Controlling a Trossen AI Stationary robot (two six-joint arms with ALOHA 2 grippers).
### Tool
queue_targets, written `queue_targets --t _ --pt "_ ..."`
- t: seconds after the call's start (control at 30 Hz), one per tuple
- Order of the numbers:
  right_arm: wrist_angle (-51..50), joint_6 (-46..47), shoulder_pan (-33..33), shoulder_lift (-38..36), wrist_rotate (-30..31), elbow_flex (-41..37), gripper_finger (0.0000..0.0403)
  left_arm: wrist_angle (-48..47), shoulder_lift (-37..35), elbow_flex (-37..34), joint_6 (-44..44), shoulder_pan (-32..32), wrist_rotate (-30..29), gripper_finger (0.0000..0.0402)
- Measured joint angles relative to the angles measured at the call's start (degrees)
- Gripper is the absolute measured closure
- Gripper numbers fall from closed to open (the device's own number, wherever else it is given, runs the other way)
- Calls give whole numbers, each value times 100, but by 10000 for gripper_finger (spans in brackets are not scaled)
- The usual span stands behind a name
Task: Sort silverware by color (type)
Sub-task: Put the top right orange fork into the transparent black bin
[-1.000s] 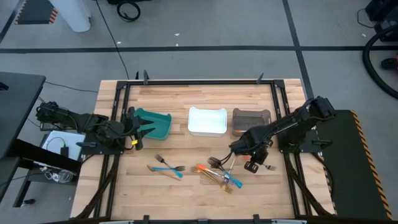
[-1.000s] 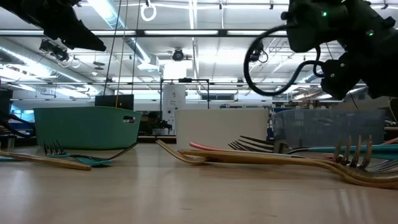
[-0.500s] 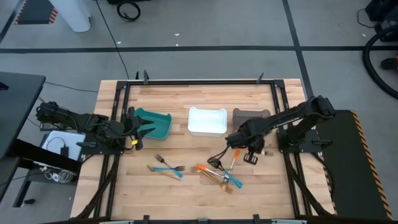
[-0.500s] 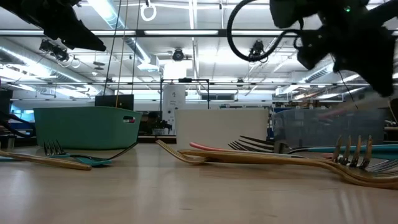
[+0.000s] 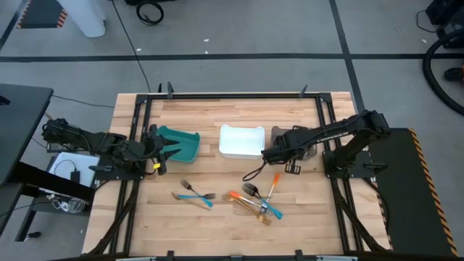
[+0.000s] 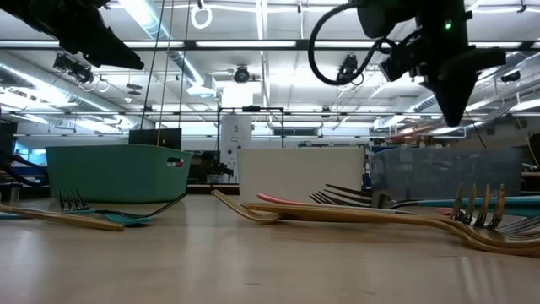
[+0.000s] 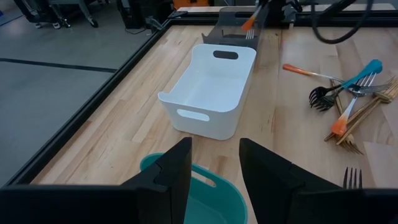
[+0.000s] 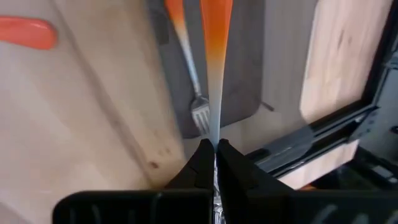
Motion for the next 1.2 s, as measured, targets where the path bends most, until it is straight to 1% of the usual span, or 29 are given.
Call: queue_targets --t 0.17,0.43,0.6,0.7,0.83,1.07,1.2 --pt "123 -294 -269 0 54 -234 392 -2 2 0 -1 -1 0 259" --pt "588 -748 -588 0 164 -638 391 -2 0 0 1 -1 0 259" --pt "866 -1037 -816 -185 150 -894 391 -22 2 0 1 -1 0 259" --pt "1050 -1222 -929 -329 84 -1083 390 -52 1 0 1 0 1 259" --pt "1598 -1578 -1024 -500 -124 -1371 390 -50 2 0 1 -1 0 259" --pt "2239 -2054 -1146 -507 -470 -1738 390 -48 0 0 -1 -1 1 259" --pt "2382 -2070 -1253 -507 -608 -1915 390 -46 2 0 -1 1 0 259"
